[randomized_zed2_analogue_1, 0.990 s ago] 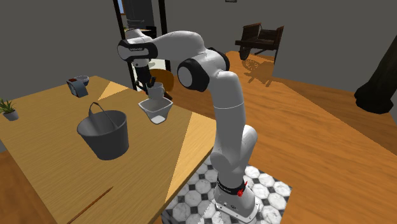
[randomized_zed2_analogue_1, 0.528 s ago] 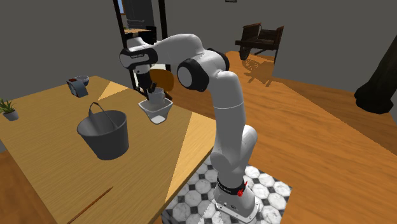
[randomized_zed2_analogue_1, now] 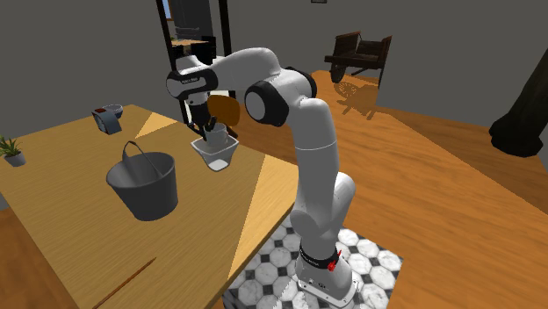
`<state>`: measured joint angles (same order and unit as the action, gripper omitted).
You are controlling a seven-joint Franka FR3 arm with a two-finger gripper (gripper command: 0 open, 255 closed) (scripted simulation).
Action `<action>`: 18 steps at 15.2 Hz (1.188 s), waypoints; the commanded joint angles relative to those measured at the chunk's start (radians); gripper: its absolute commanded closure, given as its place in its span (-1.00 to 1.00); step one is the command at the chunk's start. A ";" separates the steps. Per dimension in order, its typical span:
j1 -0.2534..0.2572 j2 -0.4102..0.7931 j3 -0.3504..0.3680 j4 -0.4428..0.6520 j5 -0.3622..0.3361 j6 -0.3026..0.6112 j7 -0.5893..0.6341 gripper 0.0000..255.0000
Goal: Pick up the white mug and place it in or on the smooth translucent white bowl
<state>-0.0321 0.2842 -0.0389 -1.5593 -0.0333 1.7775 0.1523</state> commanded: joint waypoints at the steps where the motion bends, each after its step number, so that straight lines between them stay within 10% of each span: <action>1: 0.000 0.000 0.000 0.000 0.000 0.000 0.000 1.00; 2: 0.000 0.000 0.000 0.000 0.000 0.000 0.000 -1.00; 18: 0.002 0.013 0.001 0.145 0.001 -0.132 -0.001 -1.00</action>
<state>-0.0302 0.2969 -0.0379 -1.4141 -0.0323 1.6454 0.1508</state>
